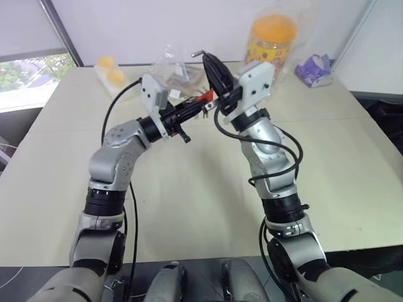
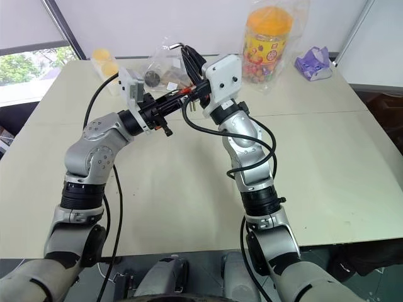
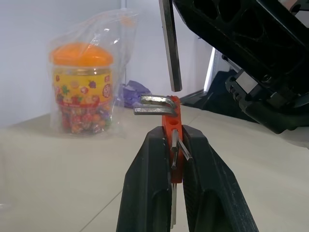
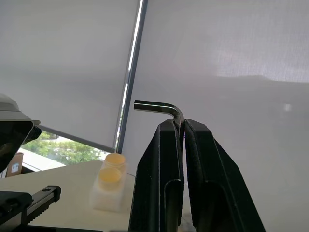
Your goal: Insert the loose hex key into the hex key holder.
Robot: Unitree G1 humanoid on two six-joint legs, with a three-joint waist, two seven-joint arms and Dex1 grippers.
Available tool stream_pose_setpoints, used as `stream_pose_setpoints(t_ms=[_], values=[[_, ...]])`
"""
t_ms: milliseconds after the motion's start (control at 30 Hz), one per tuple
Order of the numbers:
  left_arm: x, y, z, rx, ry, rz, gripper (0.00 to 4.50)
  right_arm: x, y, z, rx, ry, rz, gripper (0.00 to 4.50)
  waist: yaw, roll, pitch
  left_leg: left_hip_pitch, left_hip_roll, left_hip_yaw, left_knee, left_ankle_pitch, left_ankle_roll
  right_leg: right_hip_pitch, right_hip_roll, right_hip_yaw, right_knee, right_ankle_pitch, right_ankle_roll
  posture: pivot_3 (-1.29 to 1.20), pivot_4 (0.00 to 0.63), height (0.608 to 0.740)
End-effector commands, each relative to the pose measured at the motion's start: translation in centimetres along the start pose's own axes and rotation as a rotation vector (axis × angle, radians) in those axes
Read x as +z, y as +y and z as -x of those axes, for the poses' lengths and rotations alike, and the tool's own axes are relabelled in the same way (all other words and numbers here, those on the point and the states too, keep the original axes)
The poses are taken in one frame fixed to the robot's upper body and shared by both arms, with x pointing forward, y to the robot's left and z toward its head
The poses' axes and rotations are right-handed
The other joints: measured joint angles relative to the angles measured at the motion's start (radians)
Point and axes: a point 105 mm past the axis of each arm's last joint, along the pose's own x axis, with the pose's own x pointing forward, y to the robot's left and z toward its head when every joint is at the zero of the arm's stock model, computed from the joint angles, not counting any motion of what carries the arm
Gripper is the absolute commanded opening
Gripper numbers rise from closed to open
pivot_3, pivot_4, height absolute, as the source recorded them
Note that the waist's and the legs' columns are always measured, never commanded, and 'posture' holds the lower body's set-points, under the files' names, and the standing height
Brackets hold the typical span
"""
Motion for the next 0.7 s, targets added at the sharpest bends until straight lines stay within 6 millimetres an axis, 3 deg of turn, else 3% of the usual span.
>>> stream_pose_setpoints(t_ms=[33, 700], values=[[1.73, -0.60, -0.38, -0.025, -0.049, -0.044, 0.00, 1.21, 0.05, -0.48, 0.005, -0.052, 0.017, 0.07, 0.000, 0.000, 0.000, 0.000, 0.000, 0.000, 0.000, 0.000, 0.000, 0.000, 0.000, 0.000, 0.000, 0.000, 0.000, 0.00, 0.150, 0.740], [1.85, -0.69, -0.45, -0.029, -0.052, -0.046, 0.00, 0.70, -0.42, -0.50, -0.013, -0.049, 0.027, 0.07, 0.000, 0.000, 0.000, 0.000, 0.000, 0.000, 0.000, 0.000, 0.000, 0.000, 0.000, 0.000, 0.000, 0.000, 0.000, 0.00, 0.150, 0.740]])
